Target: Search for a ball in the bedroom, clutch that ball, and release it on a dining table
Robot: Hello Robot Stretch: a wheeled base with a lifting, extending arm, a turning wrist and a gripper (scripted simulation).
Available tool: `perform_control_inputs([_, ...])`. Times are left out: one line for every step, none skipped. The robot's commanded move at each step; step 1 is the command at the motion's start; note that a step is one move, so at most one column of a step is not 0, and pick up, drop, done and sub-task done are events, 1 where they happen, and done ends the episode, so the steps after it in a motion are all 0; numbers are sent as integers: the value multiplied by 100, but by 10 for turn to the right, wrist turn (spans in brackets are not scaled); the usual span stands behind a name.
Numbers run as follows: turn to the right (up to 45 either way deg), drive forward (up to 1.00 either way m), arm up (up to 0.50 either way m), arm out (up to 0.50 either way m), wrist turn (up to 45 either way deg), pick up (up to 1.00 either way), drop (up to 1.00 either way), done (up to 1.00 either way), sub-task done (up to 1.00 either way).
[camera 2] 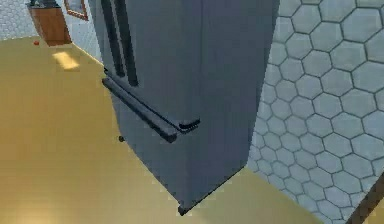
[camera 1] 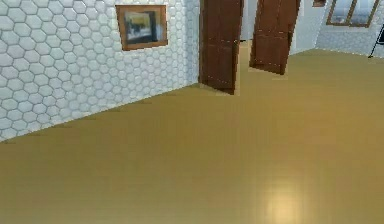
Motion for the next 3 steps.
perform_control_inputs([210, 0, 0, 0, 0, 0, 0, 0, 0])
perform_control_inputs([0, 100, 0, 0, 0, 0, 0, 0, 0])
perform_control_inputs([0, 100, 0, 0, 0, 0, 0, 0, 0])
